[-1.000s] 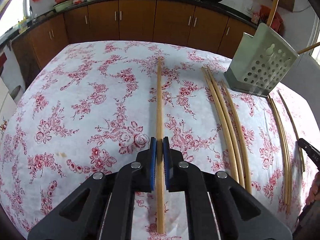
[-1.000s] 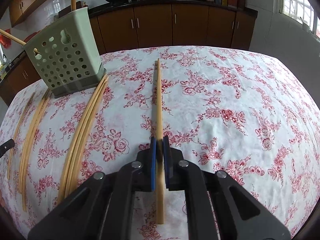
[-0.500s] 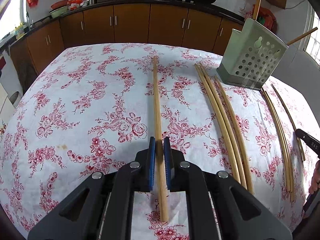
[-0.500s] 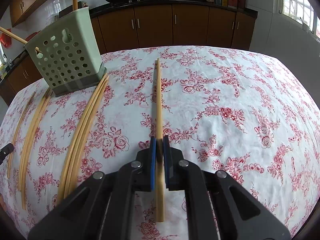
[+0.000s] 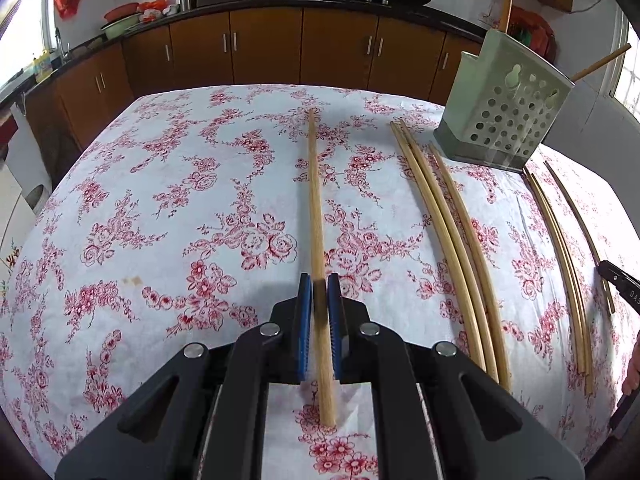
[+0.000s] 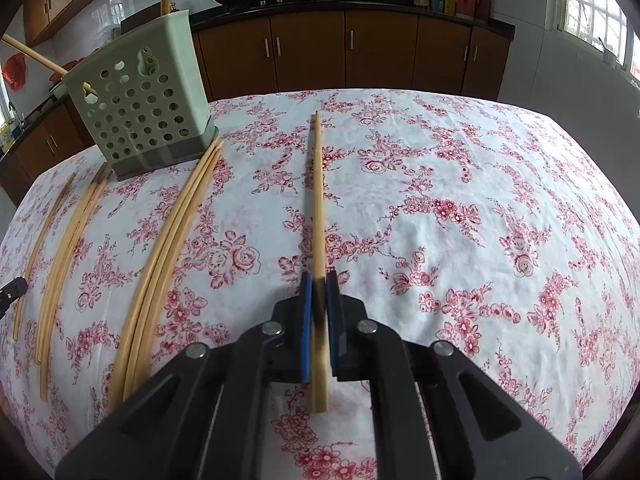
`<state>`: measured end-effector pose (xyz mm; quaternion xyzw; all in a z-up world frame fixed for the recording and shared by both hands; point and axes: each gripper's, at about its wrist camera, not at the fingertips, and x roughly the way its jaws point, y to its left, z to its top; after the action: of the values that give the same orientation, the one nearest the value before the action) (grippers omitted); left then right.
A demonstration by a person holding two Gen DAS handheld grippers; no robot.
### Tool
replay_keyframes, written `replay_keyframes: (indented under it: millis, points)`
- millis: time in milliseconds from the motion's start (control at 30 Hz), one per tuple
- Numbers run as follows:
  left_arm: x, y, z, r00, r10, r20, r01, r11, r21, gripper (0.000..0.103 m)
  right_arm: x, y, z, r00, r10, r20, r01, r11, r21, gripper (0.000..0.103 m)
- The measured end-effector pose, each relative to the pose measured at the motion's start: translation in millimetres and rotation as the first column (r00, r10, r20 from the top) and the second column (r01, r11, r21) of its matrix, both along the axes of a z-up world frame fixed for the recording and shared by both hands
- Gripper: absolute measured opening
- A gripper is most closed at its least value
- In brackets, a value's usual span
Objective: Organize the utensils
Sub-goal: 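Raise the left tool's chopstick upright above the holder while the right tool does likewise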
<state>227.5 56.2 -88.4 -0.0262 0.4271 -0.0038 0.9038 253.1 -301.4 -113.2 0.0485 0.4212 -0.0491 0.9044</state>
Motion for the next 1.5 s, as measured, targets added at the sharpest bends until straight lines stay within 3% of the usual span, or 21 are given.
replay_keyframes:
  millis: [267, 400, 667, 933, 1267, 1500]
  points:
    - [-15.3, -3.2, 0.9, 1.000, -0.007, -0.004, 0.007, 1.000, 0.026, 0.008, -11.2, -1.1, 3.5, 1.000, 0.013, -0.005, -0.013, 1.000, 0.006, 0.008]
    - [-16.8, 0.9, 7.8, 1.000, -0.014, -0.017, 0.014, 1.000, 0.000, 0.008, -18.2, -4.2, 21.6, 0.999, 0.012, 0.048, -0.012, 1.000, 0.013, 0.008]
    - [-26.7, 12.1, 70.7, 0.989, -0.009, 0.144, 0.016, 0.999, -0.048, 0.007, -30.2, -20.0, 81.2, 0.978, -0.014, 0.206, 0.008, 0.999, 0.032, 0.008]
    - [-30.6, 20.8, 134.2, 0.951, 0.030, 0.306, 0.010, 0.991, -0.130, 0.007, -36.4, -33.1, 124.7, 0.941, -0.047, 0.336, 0.030, 0.998, 0.055, 0.008]
    - [-27.5, 24.3, 163.9, 0.927, 0.041, 0.373, 0.008, 0.992, -0.130, 0.007, -36.1, -30.7, 149.8, 0.913, -0.036, 0.406, 0.013, 0.998, 0.059, 0.008]
    - [-31.3, 8.7, 201.7, 0.904, -0.019, 0.426, 0.079, 0.989, -0.125, 0.007, -36.6, -24.7, 196.6, 0.886, 0.015, 0.463, -0.075, 0.991, 0.111, 0.008]
